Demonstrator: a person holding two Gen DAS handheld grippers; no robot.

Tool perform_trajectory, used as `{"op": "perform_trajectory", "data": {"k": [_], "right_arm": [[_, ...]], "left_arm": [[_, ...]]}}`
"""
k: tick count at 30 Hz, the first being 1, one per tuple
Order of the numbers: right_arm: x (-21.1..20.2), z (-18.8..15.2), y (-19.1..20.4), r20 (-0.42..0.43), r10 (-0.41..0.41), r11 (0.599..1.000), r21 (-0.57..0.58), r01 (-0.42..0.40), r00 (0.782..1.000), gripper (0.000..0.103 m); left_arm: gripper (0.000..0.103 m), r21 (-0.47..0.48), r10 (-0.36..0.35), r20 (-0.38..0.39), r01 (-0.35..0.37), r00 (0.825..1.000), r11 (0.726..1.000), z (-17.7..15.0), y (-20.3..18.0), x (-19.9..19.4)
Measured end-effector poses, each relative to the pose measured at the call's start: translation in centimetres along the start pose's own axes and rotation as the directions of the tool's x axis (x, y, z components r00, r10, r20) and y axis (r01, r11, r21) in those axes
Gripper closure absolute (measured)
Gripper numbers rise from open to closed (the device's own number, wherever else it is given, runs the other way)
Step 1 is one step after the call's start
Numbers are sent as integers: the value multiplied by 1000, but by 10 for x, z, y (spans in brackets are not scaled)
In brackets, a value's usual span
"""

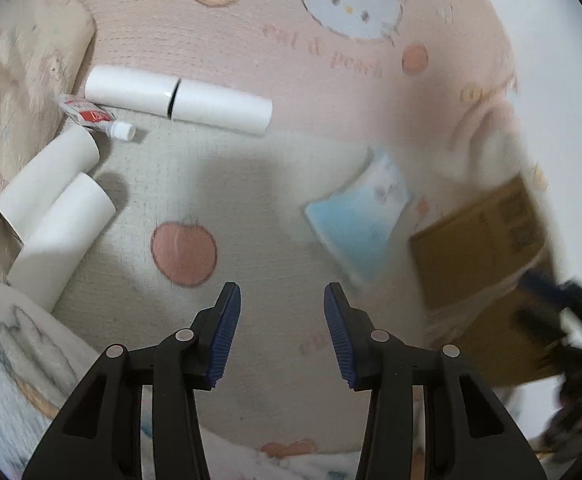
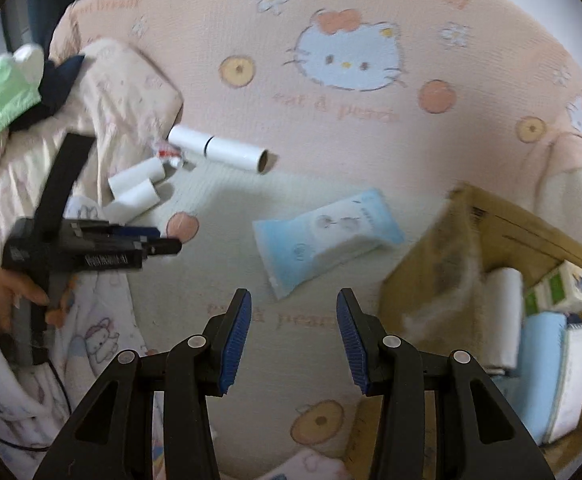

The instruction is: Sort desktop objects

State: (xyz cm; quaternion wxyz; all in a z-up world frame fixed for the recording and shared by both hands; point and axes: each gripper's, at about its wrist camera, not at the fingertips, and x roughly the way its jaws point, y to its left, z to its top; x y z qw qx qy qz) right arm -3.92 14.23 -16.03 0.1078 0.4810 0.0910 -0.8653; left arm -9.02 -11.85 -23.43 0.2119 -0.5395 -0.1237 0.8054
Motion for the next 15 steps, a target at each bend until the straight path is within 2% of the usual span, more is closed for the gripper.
{"op": "perform_trajectory", "data": {"k": [2,4,6,7,9,10,12,15], "right_arm": [[12,3,8,0,18,1000,-13,-18,1000,62],[28,9,14,-11,52,999,-2,-52,999,62],[43,17,16,-32,94,995,37,-93,995,62],[51,22,17,-42,127,990,66,-124,991,62],[64,32,17,-44,185,976,123,-179,982,62],[69,38,16,-40,207,968,152,-199,978,62],[78,47,16,-33,232,956,193,-222,972,62],[89,63,17,-22,225,954,210,-216,974,62]], "left_arm": [[56,17,36,21,-36,999,999,9,5,-2],[55,27,30,39,-31,999,999,18,10,-4],[56,23,-38,34,37,999,999,27,16,-4],[56,9,-88,43,88,995,996,32,20,-4],[54,-18,-138,82,140,987,990,36,24,-6],[53,-46,-130,98,135,987,990,39,28,-6],[53,-93,-88,78,96,993,991,42,33,2],[54,-149,-111,65,120,992,982,47,42,15]]}}
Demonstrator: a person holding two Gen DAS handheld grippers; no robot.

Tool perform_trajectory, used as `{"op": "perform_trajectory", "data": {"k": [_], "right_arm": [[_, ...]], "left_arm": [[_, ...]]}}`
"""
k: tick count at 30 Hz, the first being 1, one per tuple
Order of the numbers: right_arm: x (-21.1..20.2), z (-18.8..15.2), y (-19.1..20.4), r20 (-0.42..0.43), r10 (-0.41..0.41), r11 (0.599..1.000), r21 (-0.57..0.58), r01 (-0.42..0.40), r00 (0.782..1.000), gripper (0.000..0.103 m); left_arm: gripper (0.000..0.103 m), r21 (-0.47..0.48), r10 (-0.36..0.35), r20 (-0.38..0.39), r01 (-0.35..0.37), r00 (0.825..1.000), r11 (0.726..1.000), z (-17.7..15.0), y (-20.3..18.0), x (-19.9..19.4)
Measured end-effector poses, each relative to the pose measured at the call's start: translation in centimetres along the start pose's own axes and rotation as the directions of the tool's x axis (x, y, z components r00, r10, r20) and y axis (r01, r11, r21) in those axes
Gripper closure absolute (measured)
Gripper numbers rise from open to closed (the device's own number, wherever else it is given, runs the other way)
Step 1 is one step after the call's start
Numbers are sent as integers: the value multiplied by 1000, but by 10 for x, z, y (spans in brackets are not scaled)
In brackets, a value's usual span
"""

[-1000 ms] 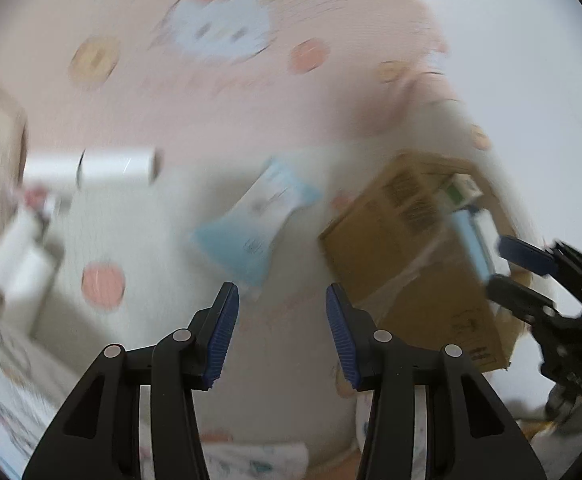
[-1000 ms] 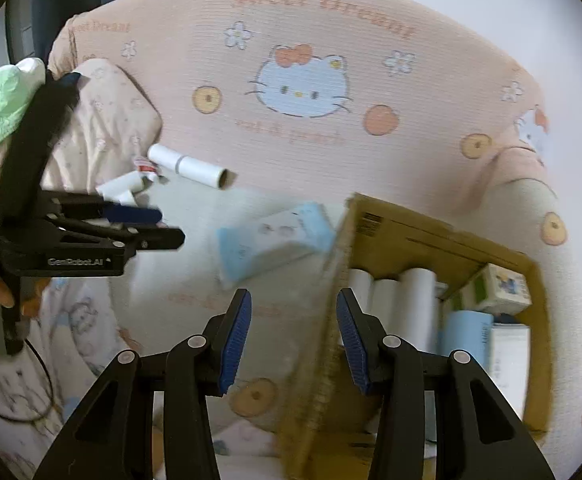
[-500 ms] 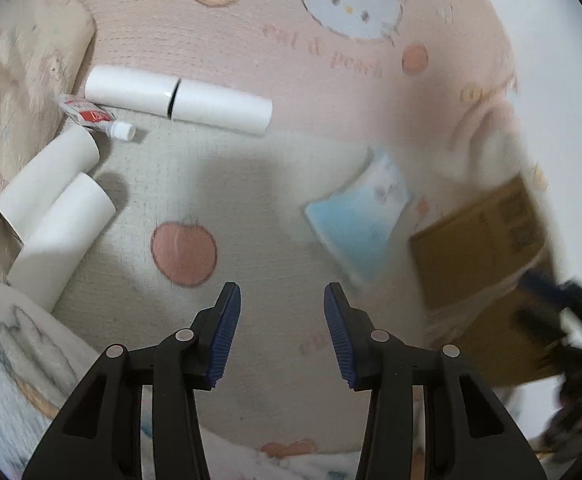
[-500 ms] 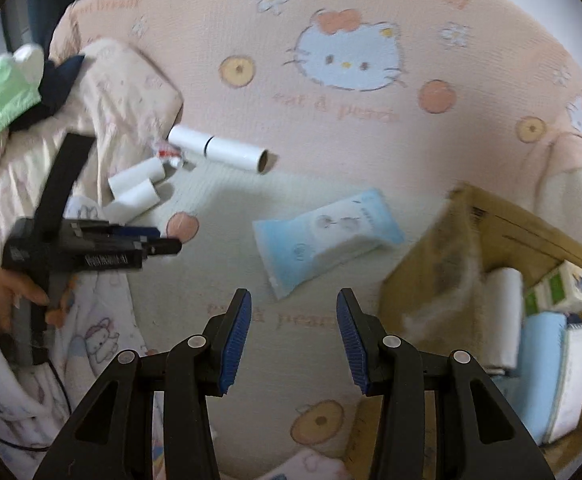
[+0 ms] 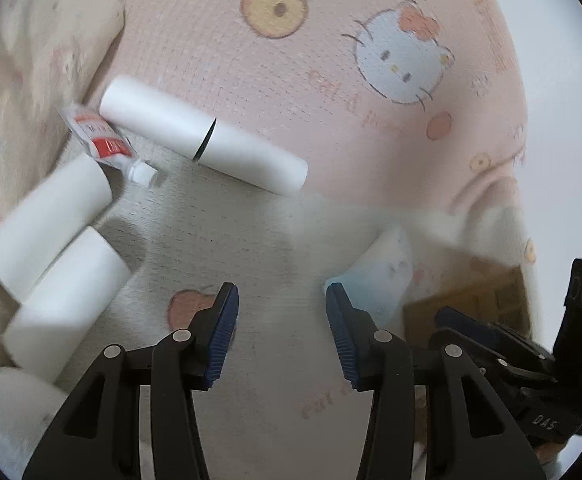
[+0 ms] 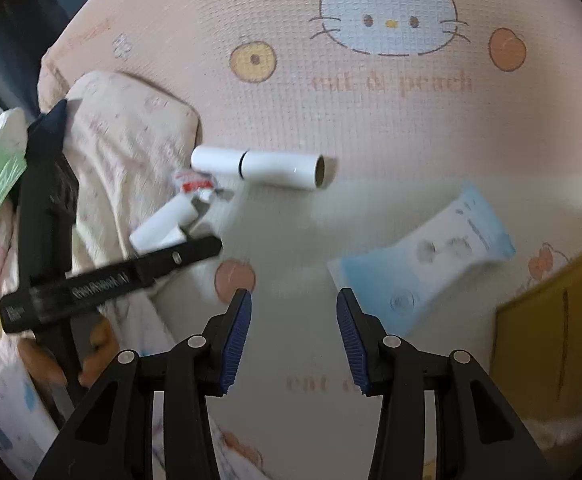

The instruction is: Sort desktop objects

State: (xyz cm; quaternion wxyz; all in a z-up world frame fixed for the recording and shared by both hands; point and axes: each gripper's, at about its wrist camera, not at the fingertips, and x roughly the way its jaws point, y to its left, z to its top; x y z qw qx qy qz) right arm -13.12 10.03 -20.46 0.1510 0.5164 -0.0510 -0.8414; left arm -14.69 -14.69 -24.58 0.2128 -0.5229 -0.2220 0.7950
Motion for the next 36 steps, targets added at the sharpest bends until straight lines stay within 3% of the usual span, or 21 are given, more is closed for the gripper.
{"op": "perform_trajectory", "data": {"k": [5,11,16,21,31,36], "right_arm": [[19,16,5,7,-57,998,-36,58,998,62],[44,29,3,-6,-27,1000,-11,27,1000,62],[68,42,-2,-38,-18,1000,7,19,999,62],[89,59,-1,-49,-23,999,-27,22,999,62],[122,84,-8,-50,16,1000,9,-15,999,62],[134,86,-10,-70,-15,1000,-18,13,997,62]], "left_arm": [[54,23,28,177,-33,984,999,15,-2,-4],[54,-88,12,133,-1,991,996,42,20,20],[53,-123,33,187,-10,982,992,61,29,29],[49,-182,24,157,5,987,983,73,40,47],[49,-119,-1,161,21,987,993,77,27,55],[49,-136,37,183,-12,982,991,81,31,53]]}}
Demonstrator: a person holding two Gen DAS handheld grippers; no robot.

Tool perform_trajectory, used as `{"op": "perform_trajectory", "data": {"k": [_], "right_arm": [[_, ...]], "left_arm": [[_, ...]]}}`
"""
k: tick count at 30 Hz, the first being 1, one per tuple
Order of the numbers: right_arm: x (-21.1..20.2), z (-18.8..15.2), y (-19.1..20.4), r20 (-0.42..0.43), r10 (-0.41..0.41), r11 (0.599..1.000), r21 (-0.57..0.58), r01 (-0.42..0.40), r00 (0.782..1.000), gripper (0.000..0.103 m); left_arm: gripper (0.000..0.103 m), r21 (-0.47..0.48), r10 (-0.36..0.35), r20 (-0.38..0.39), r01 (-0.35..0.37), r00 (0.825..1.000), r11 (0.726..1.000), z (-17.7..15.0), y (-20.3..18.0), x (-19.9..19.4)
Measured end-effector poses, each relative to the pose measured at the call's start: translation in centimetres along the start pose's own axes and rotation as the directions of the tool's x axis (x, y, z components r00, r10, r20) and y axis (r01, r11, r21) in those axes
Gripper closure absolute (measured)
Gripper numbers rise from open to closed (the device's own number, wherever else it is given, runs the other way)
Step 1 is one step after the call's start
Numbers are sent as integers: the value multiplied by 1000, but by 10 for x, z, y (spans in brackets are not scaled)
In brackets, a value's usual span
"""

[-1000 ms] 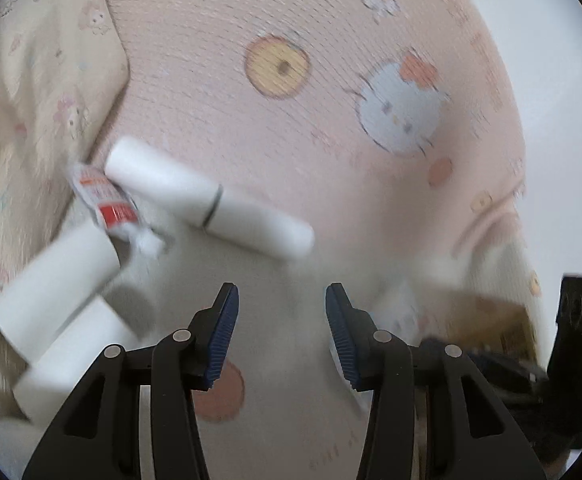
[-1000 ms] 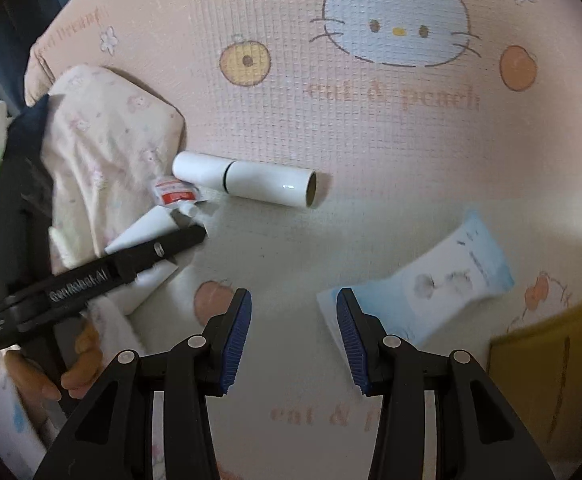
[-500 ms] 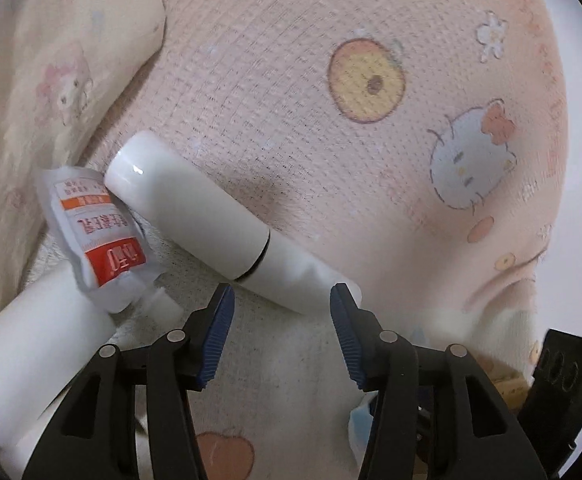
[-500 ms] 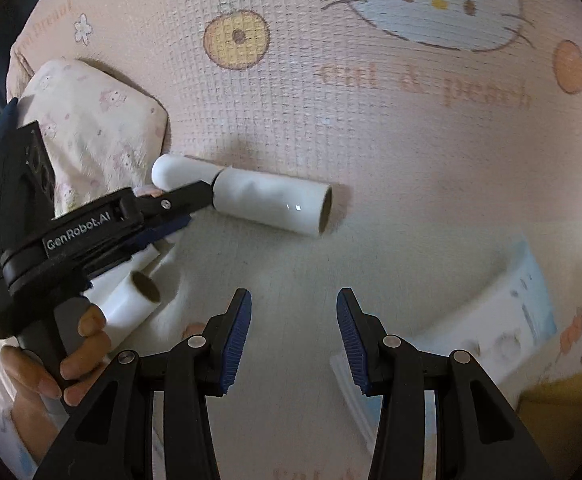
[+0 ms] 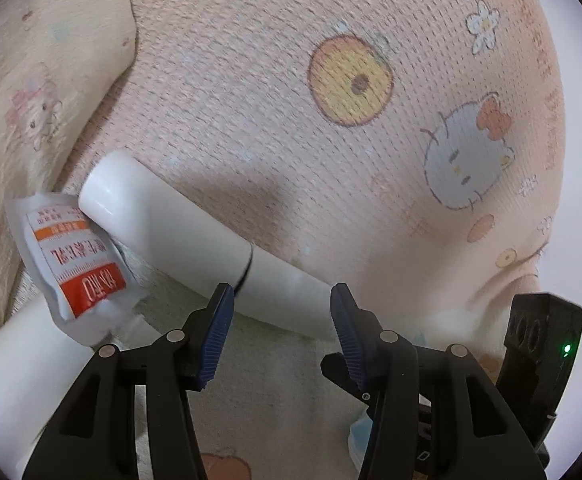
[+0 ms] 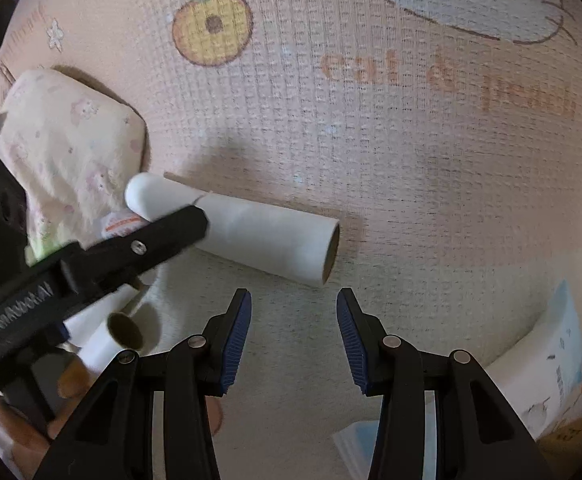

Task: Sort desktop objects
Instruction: 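Close the right tool on a lying white tube while the left tool grips its end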

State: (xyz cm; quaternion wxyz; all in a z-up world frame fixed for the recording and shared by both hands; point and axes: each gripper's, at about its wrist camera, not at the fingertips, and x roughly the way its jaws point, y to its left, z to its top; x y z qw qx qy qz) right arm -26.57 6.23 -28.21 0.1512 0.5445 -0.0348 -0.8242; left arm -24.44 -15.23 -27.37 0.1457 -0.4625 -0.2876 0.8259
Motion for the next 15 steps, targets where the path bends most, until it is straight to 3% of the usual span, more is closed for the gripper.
{"op": "perform_trajectory", "data": {"k": [6,15], "right_arm": [[6,3,1,-4,-10,999,-31,9,1000,62],[13,13,5,2,-22,998,-66,22,1000,62]], "left_arm": [[49,-35,-32,26,33,999,999,6,2,2],[49,97,49,17,-51,999,994,5,-21,11]]}}
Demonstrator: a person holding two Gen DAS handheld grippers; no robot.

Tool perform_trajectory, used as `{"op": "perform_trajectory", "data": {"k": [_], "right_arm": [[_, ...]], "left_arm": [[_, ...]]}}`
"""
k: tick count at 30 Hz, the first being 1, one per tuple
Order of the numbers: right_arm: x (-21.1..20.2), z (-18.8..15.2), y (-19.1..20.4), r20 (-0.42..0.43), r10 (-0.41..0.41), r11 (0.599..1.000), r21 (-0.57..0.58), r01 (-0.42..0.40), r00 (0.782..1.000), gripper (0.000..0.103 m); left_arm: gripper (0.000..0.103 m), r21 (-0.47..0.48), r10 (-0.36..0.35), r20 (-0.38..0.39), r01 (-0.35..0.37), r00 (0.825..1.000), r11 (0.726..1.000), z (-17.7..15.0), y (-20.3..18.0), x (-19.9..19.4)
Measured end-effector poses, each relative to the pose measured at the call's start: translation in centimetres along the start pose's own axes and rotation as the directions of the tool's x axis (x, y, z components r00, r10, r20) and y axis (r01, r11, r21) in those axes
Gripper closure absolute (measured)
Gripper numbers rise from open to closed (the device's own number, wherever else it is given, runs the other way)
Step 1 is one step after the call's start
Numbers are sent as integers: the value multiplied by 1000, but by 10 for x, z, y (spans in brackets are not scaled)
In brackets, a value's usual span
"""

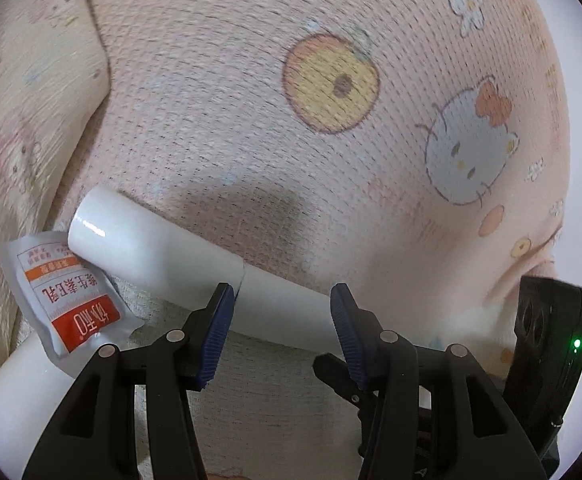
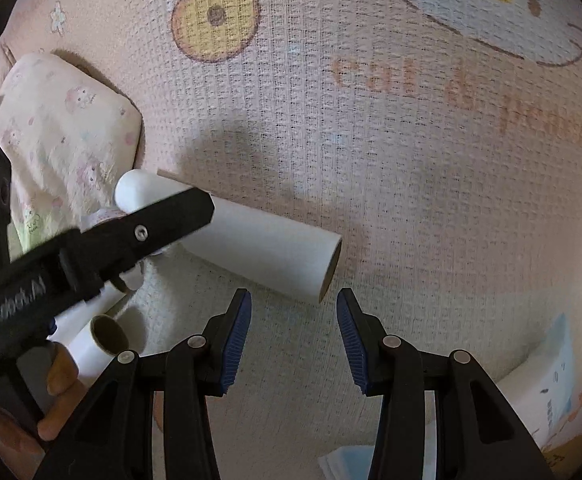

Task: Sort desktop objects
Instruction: 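Close the right tool on a lying white tube while the left tool grips its end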

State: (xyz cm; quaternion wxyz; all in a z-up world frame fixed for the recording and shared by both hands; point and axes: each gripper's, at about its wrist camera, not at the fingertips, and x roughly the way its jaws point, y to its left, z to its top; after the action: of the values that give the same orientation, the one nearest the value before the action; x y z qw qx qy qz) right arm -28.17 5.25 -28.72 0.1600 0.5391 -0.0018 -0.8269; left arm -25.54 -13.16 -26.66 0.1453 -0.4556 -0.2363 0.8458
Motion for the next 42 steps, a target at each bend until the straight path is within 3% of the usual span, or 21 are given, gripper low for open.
{"op": "perform_trajectory", "data": {"k": [12,18,22,27,32,42], "right_arm": [[3,3,4,21,28,999,-41,-27,999,61],[-7,-10,-11,20,2,999,-34,-1,1000,61],[-9,-16,-21,14,0,1000,-17,0,1000,61],[-6,-16,-31,9,3,1000,16,-3,1000,61],[-7,-12,-27,32,37,999,12,-38,999,61],[-13,-18,-12,23,-39,998,-41,40,999,61]], "left_arm": [[49,3,-31,-66,32,997,999,-1,-6,2],[49,1,-98,-111,98,989,995,-3,-10,8],[49,19,8,-110,-6,994,1000,-5,-6,13],[72,-2,-21,-136,21,990,1000,-7,-3,18],[76,55,-17,-134,25,991,998,-10,-9,16],[76,83,-28,-157,42,987,996,-22,-16,1]]}}
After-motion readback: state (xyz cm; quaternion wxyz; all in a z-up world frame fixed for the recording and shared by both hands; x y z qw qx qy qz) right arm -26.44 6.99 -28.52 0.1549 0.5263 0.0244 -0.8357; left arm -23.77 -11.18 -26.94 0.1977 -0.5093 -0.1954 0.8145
